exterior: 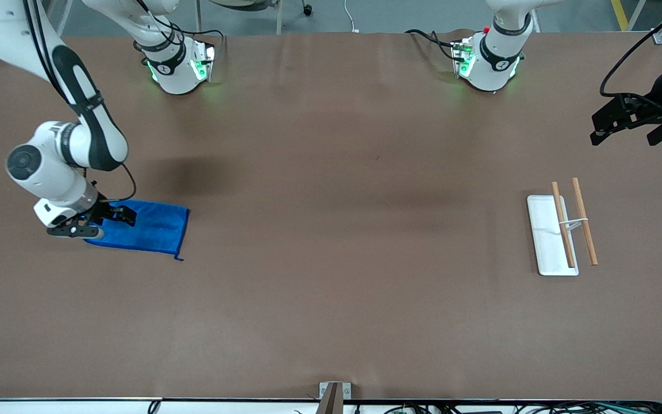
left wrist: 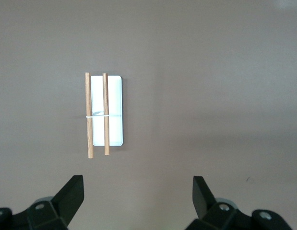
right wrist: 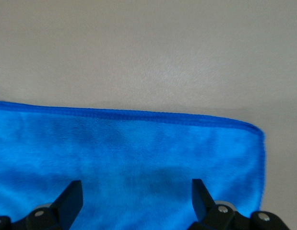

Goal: Right arm passes towel to left arm to hang
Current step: 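Close the right gripper on the blue towel's edge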

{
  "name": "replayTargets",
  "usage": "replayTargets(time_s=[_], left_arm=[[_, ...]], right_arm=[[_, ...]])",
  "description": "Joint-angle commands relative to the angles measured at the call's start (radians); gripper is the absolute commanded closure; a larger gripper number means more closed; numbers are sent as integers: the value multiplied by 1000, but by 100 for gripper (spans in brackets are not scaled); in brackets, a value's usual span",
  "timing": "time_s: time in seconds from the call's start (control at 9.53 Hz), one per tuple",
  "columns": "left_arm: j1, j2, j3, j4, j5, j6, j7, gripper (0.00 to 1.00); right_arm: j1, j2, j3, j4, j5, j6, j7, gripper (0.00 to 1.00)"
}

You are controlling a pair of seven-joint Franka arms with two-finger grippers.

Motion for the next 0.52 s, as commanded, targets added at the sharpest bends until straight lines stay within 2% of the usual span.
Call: replayTargets(time_s=[0.0,0.1,0.21,0.31,0.42], left_arm=[[-3,29,-1,-16,-2,9,13,0],[-5,31,-1,-16,-1,9,13,0],[-5,34,-3,-15,-1,10,13,0],[-5,32,-4,-13,-1,10,13,0],[-2,23,-36,-13,-2,9,8,0]], right_arm=[[-7,12,10,-30,-3,37,-11,1],[-9,23,10,-30,-3,40,-11,5],[-13,29,10,-30,-3,41,-11,15],[-13,49,10,-33,-3,72,-9,31],[-13,59,10,-39,-3,96,-9,47]])
